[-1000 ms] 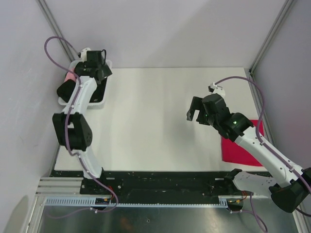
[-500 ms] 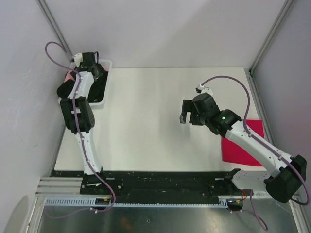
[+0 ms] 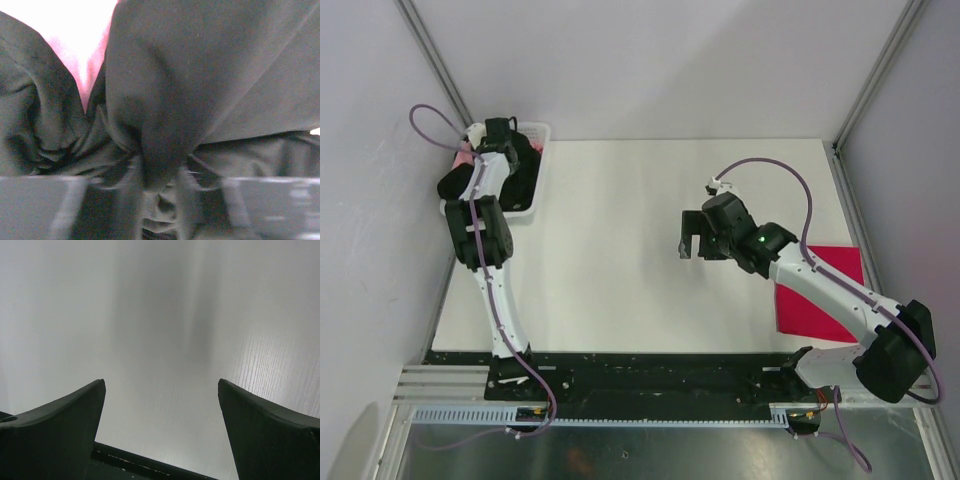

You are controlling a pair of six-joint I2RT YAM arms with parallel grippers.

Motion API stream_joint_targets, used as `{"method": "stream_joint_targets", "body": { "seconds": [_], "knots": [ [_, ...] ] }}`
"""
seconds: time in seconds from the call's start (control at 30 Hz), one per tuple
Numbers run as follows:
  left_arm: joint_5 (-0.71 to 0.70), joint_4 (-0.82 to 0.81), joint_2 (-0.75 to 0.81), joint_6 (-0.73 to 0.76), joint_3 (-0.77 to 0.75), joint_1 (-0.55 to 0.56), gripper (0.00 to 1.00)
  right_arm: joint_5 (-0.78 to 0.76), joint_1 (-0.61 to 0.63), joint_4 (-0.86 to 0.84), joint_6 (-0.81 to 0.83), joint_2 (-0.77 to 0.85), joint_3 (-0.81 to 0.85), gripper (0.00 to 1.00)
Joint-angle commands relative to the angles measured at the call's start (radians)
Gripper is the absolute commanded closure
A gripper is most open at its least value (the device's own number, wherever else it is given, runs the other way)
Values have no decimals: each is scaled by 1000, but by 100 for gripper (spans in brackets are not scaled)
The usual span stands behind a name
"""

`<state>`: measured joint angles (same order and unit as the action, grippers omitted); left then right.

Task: Fold and stack the t-shirts
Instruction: Grab crumpled tshirt from bin with the left arm

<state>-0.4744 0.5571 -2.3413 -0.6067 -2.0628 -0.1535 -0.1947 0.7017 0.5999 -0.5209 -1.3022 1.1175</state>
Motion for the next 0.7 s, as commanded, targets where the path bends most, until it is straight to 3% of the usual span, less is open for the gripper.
{"method": "stream_joint_targets", "body": {
  "seconds": [0.0, 0.07, 0.13, 0.67],
  "knots": [
    [29, -33, 41, -16, 5, -13, 80, 1, 10, -35, 20, 5, 3, 1],
    [41, -46, 78, -4, 18, -11, 94, -1, 10, -36, 23, 10, 4, 1],
    [51, -60, 127, 11, 38, -7, 99, -5, 11, -37, 24, 14, 4, 1],
    [140, -214, 678, 131, 255, 132, 100, -28, -20, -58, 32, 66, 4, 1]
  ]
}}
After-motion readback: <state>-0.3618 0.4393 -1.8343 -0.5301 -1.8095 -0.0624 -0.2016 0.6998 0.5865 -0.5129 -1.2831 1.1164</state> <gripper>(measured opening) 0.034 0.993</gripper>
